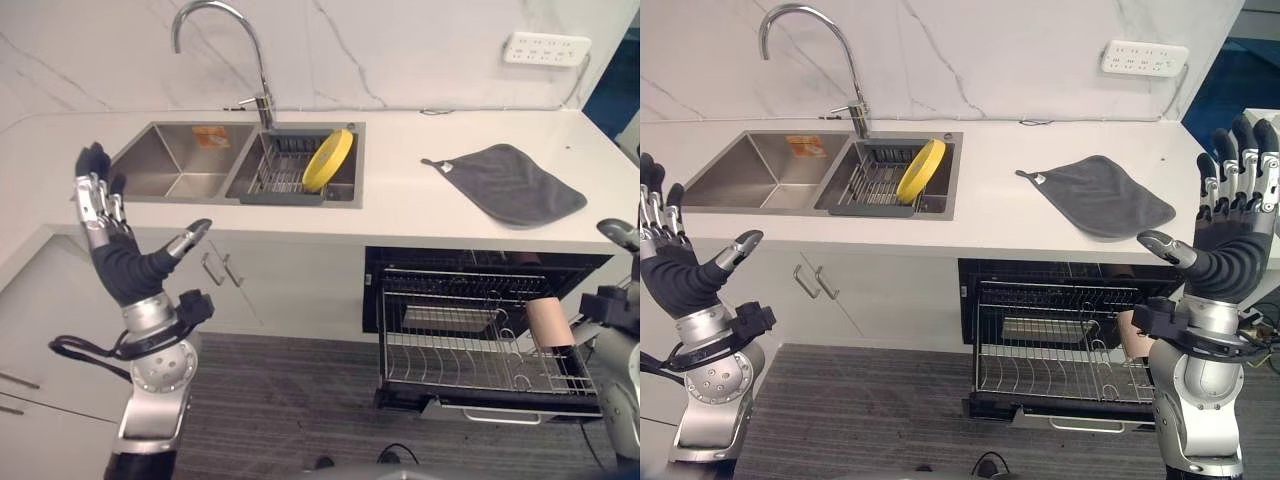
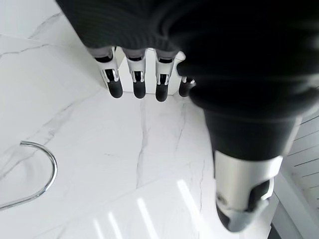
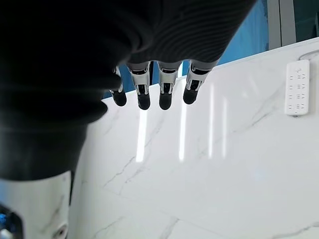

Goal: Place the dishes in the dishwasher.

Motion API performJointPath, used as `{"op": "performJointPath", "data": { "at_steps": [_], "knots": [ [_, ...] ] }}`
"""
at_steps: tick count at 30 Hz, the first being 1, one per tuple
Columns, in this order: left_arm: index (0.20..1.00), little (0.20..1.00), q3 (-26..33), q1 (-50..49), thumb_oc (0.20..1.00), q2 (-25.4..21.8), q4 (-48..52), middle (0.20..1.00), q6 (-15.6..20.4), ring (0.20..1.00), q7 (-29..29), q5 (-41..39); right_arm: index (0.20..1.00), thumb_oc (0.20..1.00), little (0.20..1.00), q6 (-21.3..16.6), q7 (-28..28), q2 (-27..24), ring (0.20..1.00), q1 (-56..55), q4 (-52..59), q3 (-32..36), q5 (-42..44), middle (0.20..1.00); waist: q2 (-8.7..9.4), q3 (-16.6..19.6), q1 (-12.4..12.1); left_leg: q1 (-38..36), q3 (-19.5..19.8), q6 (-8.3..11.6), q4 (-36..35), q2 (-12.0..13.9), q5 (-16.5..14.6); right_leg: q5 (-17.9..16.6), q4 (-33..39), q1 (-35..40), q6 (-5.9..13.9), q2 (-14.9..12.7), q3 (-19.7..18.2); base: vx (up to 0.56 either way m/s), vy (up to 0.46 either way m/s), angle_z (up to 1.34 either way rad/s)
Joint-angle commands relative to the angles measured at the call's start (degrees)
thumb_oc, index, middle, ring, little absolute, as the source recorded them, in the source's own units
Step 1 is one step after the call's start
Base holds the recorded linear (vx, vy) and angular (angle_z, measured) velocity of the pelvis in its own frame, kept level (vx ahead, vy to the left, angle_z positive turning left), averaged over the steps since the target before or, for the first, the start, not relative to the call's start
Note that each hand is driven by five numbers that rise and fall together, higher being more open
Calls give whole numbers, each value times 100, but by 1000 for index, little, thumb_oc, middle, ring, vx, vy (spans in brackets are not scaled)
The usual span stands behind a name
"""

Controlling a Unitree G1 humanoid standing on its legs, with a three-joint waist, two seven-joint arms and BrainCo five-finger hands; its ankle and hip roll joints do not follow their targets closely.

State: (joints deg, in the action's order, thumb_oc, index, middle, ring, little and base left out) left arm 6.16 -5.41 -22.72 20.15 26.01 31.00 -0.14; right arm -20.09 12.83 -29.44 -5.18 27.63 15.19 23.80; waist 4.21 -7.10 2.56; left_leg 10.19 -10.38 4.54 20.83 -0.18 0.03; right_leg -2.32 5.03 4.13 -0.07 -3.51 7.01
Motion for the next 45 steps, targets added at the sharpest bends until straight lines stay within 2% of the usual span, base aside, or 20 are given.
{"op": "performJointPath", "data": {
  "at_steps": [1,3,4,5,9,13,16,19,20,23,26,29,34,38,40,41,42,43,44,45],
  "knots": [
    [1000,1000,44,184,1000,-217,179,1000,178,1000,-167,-219,1000,1000,1000,72,-43,-184,1000,422,83,204,98,1000,-140,27,81,-779,-377,239,-950,1055,167,283,-3,361,317,-76,162,124,345,36],
    [1000,1000,28,195,1000,-229,184,1000,149,1000,-117,-231,1000,1000,1000,130,-88,-212,1000,445,86,162,45,1000,-198,67,90,-972,-431,232,-1729,1151,238,335,-3,371,395,-147,192,159,413,21],
    [1000,1000,5,218,1000,-240,163,1000,116,1000,-64,-243,1000,1000,1000,167,-142,-251,1000,421,89,171,37,1000,-250,126,88,-1138,-279,228,-2338,1108,269,367,-3,361,472,-214,138,206,518,2],
    [1000,1000,-14,240,1000,-256,156,1000,111,1000,-32,-212,1000,1000,1000,163,-170,-306,1000,390,94,205,90,1000,-279,149,74,-1224,-96,242,-2532,1074,299,383,-3,357,515,-253,84,229,634,-4],
    [1000,1000,-90,437,1000,-358,88,1000,103,1000,-24,-82,1000,1000,1000,81,-99,-373,1000,490,169,190,269,1000,-272,182,16,-1300,198,123,-2583,812,157,232,-141,305,800,-608,129,116,517,-24],
    [1000,1000,-52,630,1000,-399,8,1000,-47,1000,-406,-282,1000,1000,1000,231,-114,-136,1000,453,238,54,224,1000,-148,43,-42,-1450,338,-147,-2583,544,-48,1,-1336,-101,1008,-963,230,124,415,9],
    [1000,1000,-27,604,1000,-439,57,1000,-62,1000,-506,-331,1000,1000,1000,241,-216,-55,1000,381,83,-3,221,1000,-155,-67,-71,-1519,309,-293,-2583,509,-112,-180,-2233,-463,1008,-933,280,77,210,-19],
    [1000,1000,19,663,1000,-469,32,1000,-84,1000,-436,-421,1000,1000,1000,217,-364,-28,1000,334,18,106,378,1000,-98,-80,-5,-1556,164,-319,-2583,460,-140,189,-1665,-420,908,-384,371,118,54,-23],
    [1000,1000,-62,708,1000,-443,60,1000,-96,1000,-417,-382,1000,1000,1000,218,-479,-114,1000,302,-10,187,455,1000,-57,-65,29,-1596,93,-301,-2583,383,-181,356,-864,-180,664,-62,329,181,-23,-43],
    [1000,1000,-138,729,1000,-405,104,1000,-13,1000,-216,-210,1000,1000,1000,287,-503,-133,1000,341,-18,141,397,1000,-29,-43,27,-1622,35,-295,-2583,309,-225,205,-311,-32,611,14,318,175,-100,-15],
    [1000,1000,-135,662,1000,-330,211,1000,-58,1000,-77,-48,1000,1000,1000,708,-448,-196,1000,317,-22,-23,309,1000,-57,7,39,-1708,-114,-274,-2583,320,-194,182,-179,79,529,97,251,252,-242,-8],
    [1000,1000,-140,622,1000,-336,218,1000,-134,1000,6,-84,1000,1000,1000,812,-456,-239,1000,283,-98,-56,230,1000,-88,44,69,-1787,-161,-213,-2498,352,-181,194,-65,212,454,163,181,203,-195,-6],
    [1000,1000,-13,401,1000,-336,215,1000,-168,1000,-104,-331,1000,1000,1000,915,-567,-326,1000,200,-41,56,253,1000,-70,38,151,-1574,-302,-104,-1561,495,-431,281,-202,273,330,144,79,180,-188,-7],
    [1000,1000,28,212,1000,-275,264,1000,-110,1000,-355,-556,1000,1000,1000,873,-677,-386,1000,126,-82,144,235,1000,16,-47,184,-974,-330,80,111,781,-132,275,-215,296,149,96,-2,108,-177,-8],
    [1000,1000,24,182,1000,-244,271,1000,-85,1000,-385,-538,1000,1000,1000,879,-678,-378,1000,192,-97,103,185,1000,-4,-86,153,-738,-184,94,295,828,-85,257,-177,343,147,109,-64,95,-31,-4],
    [1000,1000,29,188,1000,-237,273,1000,-79,1000,-424,-531,1000,1000,1000,922,-637,-362,1000,276,-106,51,166,1000,-31,-94,129,-713,-169,61,15,874,-112,279,-145,383,174,117,-96,229,191,-10],
    [1000,1000,1,190,1000,-219,251,1000,-76,1000,-453,-585,1000,1000,1000,996,-616,-342,1000,446,-155,-80,61,1000,-128,-52,84,-911,-106,53,-942,945,-52,329,-51,429,255,116,-141,229,229,-20],
    [1000,1000,-6,189,1000,-213,245,1000,-74,1000,-450,-596,1000,1000,1000,997,-646,-335,1000,463,-163,-104,37,1000,-151,-39,77,-973,-81,61,-1183,947,-17,341,-43,431,274,112,-152,264,341,-28],
    [1000,1000,-13,188,1000,-205,236,1000,-92,1000,-425,-633,1000,1000,1000,1047,-860,-348,1000,452,-165,-152,-10,1000,-228,-13,28,-1057,158,119,-2088,995,246,348,-22,436,324,113,-247,220,294,-32],
    [1000,1000,1,165,1000,-204,238,1000,-81,1000,-470,-736,1000,1000,1000,1094,-1054,-422,1000,393,-128,-128,37,1000,-272,6,-7,-1117,385,197,-2541,1051,462,396,-11,474,345,116,-354,256,351,-25]
  ]
}}
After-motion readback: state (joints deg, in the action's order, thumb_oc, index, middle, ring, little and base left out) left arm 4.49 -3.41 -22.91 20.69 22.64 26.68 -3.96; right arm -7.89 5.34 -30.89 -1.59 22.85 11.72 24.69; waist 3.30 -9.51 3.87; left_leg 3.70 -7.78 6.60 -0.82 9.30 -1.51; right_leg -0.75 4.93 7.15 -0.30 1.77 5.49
